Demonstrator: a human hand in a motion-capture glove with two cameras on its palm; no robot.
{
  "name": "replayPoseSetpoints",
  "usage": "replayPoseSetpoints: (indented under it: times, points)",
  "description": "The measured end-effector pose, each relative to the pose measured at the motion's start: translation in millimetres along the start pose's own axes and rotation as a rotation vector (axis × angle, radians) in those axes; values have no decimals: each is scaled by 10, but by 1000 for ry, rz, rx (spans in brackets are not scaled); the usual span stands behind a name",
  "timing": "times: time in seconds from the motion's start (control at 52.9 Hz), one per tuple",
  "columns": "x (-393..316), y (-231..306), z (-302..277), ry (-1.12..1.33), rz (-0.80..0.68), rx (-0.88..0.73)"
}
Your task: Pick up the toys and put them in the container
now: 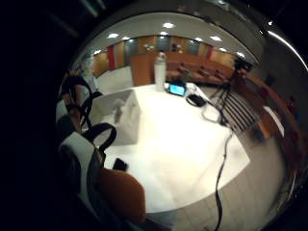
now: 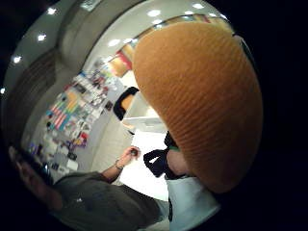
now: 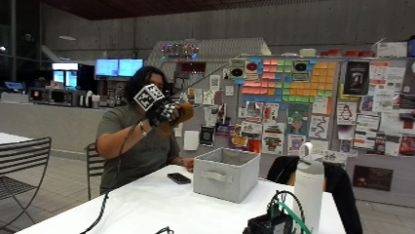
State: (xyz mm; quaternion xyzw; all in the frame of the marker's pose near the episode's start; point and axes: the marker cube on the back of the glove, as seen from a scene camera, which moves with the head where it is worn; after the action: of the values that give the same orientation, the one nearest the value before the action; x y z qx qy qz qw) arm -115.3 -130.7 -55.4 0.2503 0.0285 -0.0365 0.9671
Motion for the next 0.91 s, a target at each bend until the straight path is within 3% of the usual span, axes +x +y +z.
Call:
replayPoseSetpoints:
  times: [0.076, 0.113, 0.208, 0.265, 0.321, 0.416, 0.529, 0.719, 0.794, 0.908]
  points:
    - [-441, -138, -12, -249, -434, -32]
    - [-585, -224, 52, -326, -574, -85]
    - [-492, -848, 602, -97, -473, -150]
    - [-383, -1130, 921, 11, -560, -174]
    - [-455, -1261, 1119, 50, -577, -208]
    - [-691, -1430, 1392, 1, -429, -297]
    - [-719, -1520, 1696, 35, -555, -339]
    - [-688, -1679, 2089, 116, -237, -463]
    - [-671, -1572, 2142, 83, -376, -521]
    - [-677, -1443, 2147, 24, -423, -558]
